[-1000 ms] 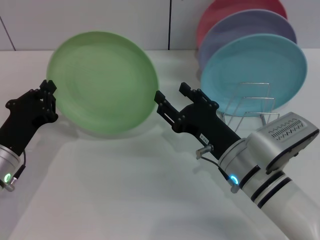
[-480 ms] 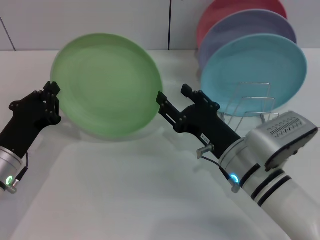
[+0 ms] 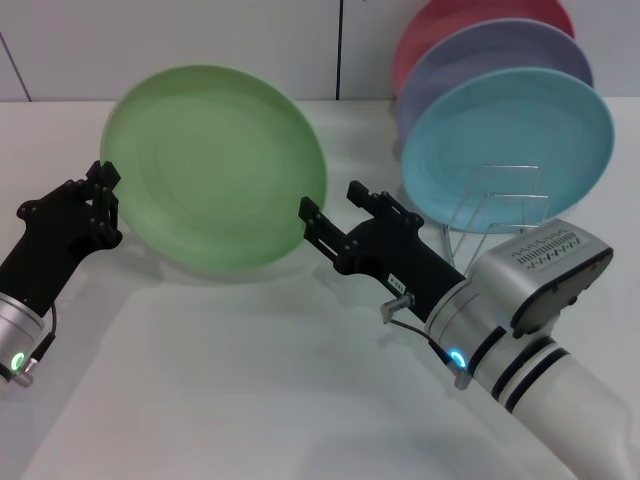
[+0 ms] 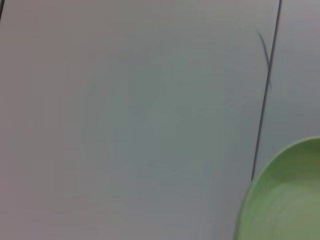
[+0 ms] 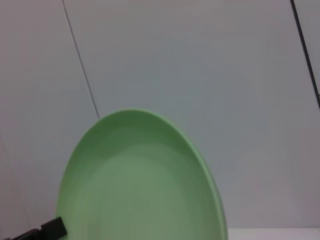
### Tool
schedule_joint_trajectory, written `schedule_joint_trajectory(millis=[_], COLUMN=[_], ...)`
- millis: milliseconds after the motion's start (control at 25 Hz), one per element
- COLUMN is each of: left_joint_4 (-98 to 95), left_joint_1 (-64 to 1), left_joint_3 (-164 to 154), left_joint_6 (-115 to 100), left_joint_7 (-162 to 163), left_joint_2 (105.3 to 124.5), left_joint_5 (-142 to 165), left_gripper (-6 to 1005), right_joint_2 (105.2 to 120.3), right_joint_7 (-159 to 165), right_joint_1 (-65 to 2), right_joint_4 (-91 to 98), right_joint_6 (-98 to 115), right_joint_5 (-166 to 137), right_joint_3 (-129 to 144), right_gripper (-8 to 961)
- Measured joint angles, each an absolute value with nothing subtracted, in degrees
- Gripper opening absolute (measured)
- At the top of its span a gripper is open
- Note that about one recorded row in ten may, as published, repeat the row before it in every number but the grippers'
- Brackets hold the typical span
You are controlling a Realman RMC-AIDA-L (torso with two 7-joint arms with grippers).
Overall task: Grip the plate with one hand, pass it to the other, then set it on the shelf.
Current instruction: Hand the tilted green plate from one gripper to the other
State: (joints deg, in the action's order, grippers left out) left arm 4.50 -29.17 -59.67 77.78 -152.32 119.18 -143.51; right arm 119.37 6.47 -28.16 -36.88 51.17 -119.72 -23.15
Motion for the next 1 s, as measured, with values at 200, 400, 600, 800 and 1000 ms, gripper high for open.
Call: schedule_joint_trajectory(millis=[200, 400, 600, 800, 1000], left_joint_4=[4.7, 7.8, 12.5, 13.8, 13.9], left_joint_1=[-29.3, -30.8, -31.9, -30.7, -29.8], left_joint_3=[-59.4, -56.1, -43.1, -29.5, -24.5], left_joint_6=[77.8, 78.6, 80.4, 80.6, 79.8], left_joint_7=[-152.4, -155.5, -163.6, -168.2, -168.6], left_joint_2=[119.18, 119.17, 119.18, 119.18, 119.18], left_joint_5=[-143.5, -143.4, -134.2, -122.7, -119.4], left_gripper=[30, 29, 29, 29, 29], right_joint_2=[119.5, 119.53, 119.61, 119.62, 119.62], right_joint_7=[6.5, 6.5, 6.5, 6.5, 6.5], right_joint_1=[-27.9, -28.4, -28.6, -28.7, -28.7], right_joint_4=[-37.0, -37.0, -37.3, -37.4, -37.4], right_joint_6=[51.2, 51.2, 51.2, 51.1, 50.9], right_joint_5=[-119.6, -119.5, -119.5, -119.4, -119.4], right_joint_3=[-23.4, -23.4, -24.1, -24.6, -24.8], right_gripper=[693, 690, 686, 686, 687])
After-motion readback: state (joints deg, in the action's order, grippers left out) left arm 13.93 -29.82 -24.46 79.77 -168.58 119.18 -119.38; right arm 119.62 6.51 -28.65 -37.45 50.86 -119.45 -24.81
